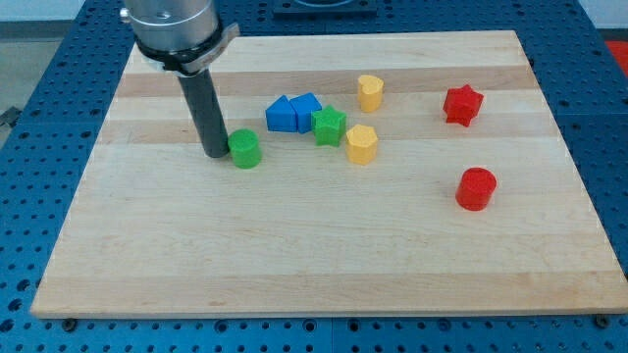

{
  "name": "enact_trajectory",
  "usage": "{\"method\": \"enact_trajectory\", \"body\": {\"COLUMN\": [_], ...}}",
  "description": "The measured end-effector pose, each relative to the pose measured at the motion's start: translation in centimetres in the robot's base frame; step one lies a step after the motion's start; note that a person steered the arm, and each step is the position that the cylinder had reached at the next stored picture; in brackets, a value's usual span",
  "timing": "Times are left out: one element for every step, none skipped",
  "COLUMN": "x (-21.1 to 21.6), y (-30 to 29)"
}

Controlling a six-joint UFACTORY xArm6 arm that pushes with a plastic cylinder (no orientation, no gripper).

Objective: Move the green circle to the left of the green star

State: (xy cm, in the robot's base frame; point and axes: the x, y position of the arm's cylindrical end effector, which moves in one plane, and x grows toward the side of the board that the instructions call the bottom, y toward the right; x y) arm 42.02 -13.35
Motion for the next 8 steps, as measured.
{"method": "enact_trajectory", "body": {"x": [0.4, 2.3, 2.4, 1.2, -0.3, -0.5, 0.9, 2.5], "y": [-1.2, -2.0, -0.3, 3.1, 6.4, 7.3, 7.3, 7.3]}}
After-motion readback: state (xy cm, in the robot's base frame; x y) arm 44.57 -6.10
